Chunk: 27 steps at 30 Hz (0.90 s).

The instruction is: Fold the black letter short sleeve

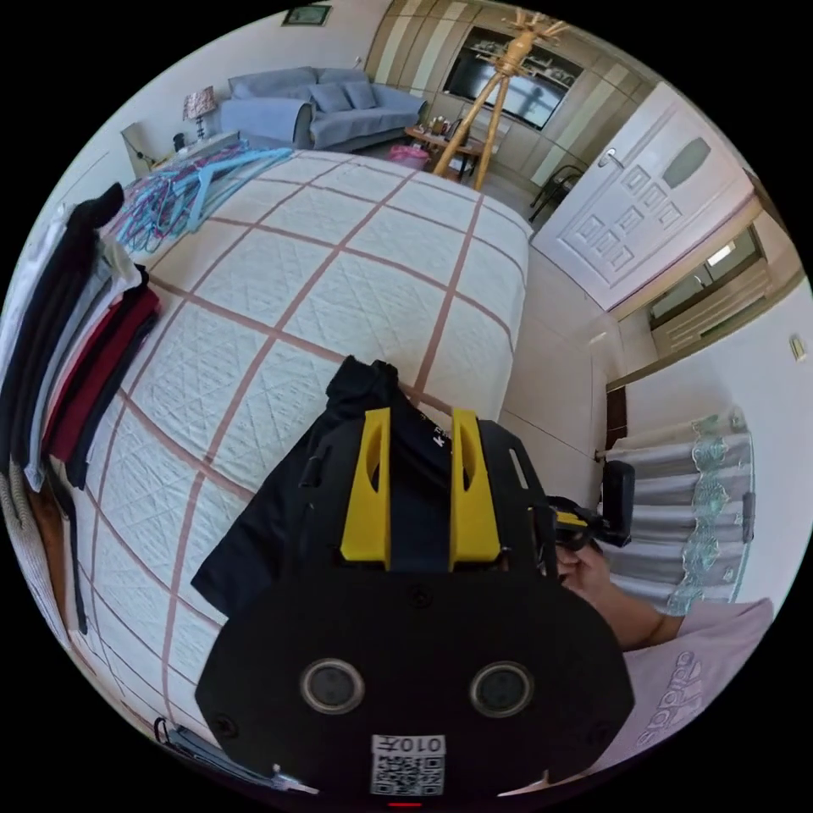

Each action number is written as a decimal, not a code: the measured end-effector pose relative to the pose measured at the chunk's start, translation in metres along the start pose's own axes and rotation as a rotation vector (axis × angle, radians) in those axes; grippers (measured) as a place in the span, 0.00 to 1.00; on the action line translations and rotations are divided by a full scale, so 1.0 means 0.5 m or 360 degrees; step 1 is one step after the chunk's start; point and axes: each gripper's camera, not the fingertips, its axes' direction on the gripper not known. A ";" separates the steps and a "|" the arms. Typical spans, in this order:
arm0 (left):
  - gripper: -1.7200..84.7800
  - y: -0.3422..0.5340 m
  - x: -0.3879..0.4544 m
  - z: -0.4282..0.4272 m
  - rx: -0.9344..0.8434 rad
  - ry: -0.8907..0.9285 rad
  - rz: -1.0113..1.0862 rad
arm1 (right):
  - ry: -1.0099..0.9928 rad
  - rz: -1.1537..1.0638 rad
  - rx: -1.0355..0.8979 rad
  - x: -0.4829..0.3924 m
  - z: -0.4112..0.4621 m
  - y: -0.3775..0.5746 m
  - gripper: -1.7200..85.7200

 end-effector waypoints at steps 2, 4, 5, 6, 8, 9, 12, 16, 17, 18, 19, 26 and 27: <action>0.15 0.043 0.000 -0.041 0.0068 -0.0052 0.0060 | 0.0125 -0.0048 0.0056 -0.024 -0.019 0.016 0.05; 0.15 0.111 -0.021 -0.077 0.0082 -0.0202 0.0075 | 0.0229 -0.0075 0.0127 -0.040 -0.044 0.031 0.05; 0.16 0.128 -0.030 -0.085 0.0083 -0.0235 0.0075 | 0.0271 -0.0107 0.0178 -0.056 -0.061 0.042 0.05; 0.16 0.165 -0.051 -0.100 0.0101 -0.0306 0.0067 | 0.0293 -0.0135 0.0203 -0.068 -0.068 0.047 0.06; 0.17 0.219 -0.092 -0.123 0.0142 -0.0405 0.0024 | 0.0412 -0.0319 0.0259 -0.135 -0.069 0.066 0.07; 0.17 0.251 -0.124 -0.139 0.0175 -0.0435 -0.0006 | 0.0445 -0.0372 0.0254 -0.155 -0.061 0.069 0.07; 0.18 0.312 -0.211 -0.177 0.0253 -0.0347 -0.0072 | 0.0593 -0.0599 0.0153 -0.235 0.009 0.081 0.08; 0.19 0.358 -0.306 -0.200 0.0272 -0.0256 -0.0103 | 0.0744 -0.0659 -0.0026 -0.260 0.126 0.088 0.08; 0.19 0.362 -0.318 -0.201 0.0264 -0.0249 -0.0108 | 0.0809 -0.0639 -0.0059 -0.256 0.153 0.091 0.08; 0.19 0.369 -0.342 -0.202 0.0257 -0.0227 -0.0117 | 0.0845 -0.0629 -0.0072 -0.253 0.164 0.093 0.07; 0.19 0.375 -0.366 -0.204 0.0272 -0.0195 -0.0125 | 0.0927 -0.0594 -0.0087 -0.243 0.183 0.096 0.07; 0.18 0.372 -0.482 -0.197 0.0323 0.0156 0.0048 | 0.1080 -0.0472 0.0058 -0.299 0.185 0.159 0.08; 0.18 0.369 -0.500 -0.190 0.0322 0.0219 0.0083 | 0.1074 -0.0509 0.0072 -0.320 0.190 0.170 0.08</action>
